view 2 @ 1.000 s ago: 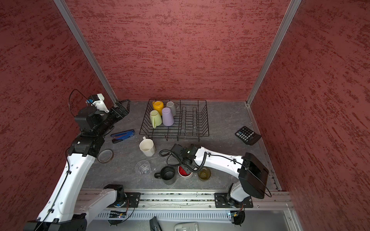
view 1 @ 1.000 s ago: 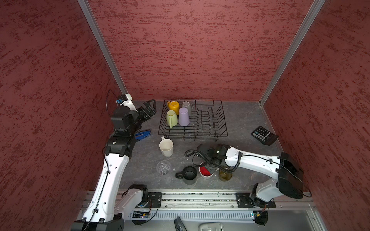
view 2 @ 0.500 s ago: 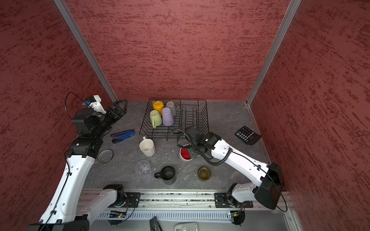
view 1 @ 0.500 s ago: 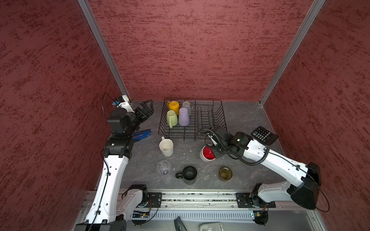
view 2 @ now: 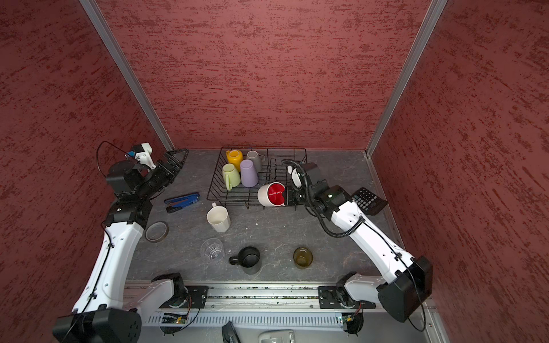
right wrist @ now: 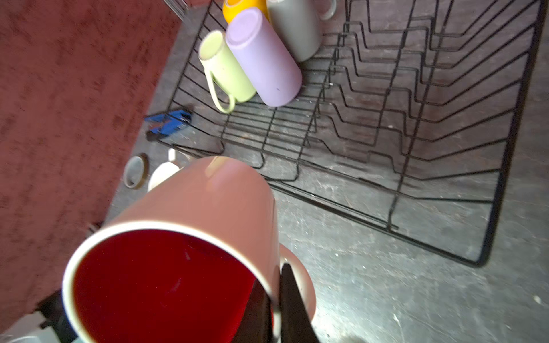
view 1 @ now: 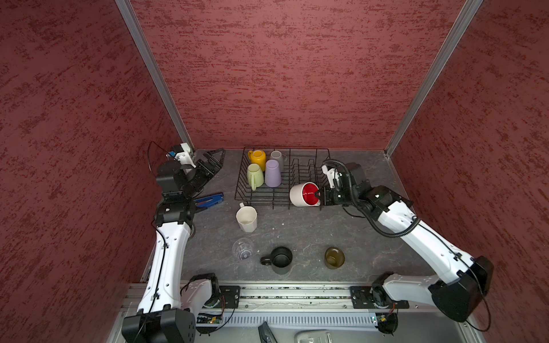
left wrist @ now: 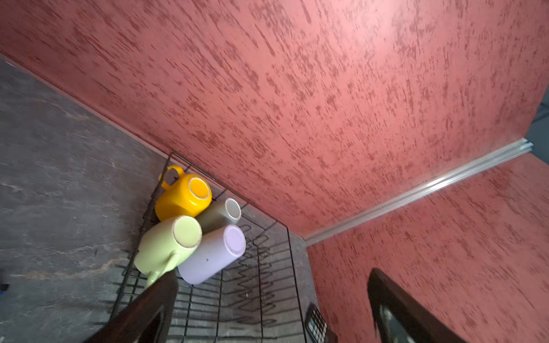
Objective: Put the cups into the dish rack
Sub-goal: 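Raise the pink mug over the rack with the right gripper while the left gripper approaches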
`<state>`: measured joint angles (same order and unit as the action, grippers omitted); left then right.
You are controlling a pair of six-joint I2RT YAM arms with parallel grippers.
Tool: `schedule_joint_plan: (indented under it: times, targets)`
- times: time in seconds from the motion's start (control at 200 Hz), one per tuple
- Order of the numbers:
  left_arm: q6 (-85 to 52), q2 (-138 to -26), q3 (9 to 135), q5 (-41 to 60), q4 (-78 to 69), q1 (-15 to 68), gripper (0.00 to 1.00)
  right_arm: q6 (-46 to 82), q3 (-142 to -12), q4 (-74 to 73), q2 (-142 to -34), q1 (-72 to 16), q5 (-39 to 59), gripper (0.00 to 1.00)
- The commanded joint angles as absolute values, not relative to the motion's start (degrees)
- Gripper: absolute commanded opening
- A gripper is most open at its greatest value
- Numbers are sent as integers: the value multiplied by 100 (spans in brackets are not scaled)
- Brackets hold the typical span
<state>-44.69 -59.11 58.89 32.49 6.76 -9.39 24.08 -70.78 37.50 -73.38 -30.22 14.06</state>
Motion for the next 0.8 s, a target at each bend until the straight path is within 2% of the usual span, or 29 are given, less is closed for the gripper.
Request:
schedule_joint_plan:
  times: [0.0,0.18,0.341,0.561,0.796]
  targets:
    - [-4603,-6192,5849,4579,-126,-976,100,2818,-7365,2314,-7397,-2647,2471,0]
    - [-4858,-6814,5579,5931,-1814,-733,99,3342,-7259,1320,-7489,-2348,3358,0]
    - [-4860,-7362,5606,6713,-2994,-208,99,4015,-7054,255,-7590,-2161,4199,0]
    - [-4752,-7745,5792,7203,-3843,505,100,4613,-6795,-735,-7715,-2136,4785,0]
    - [-4553,-7931,5953,7435,-4262,856,100,5361,-6590,-1763,-7863,-2143,5275,0]
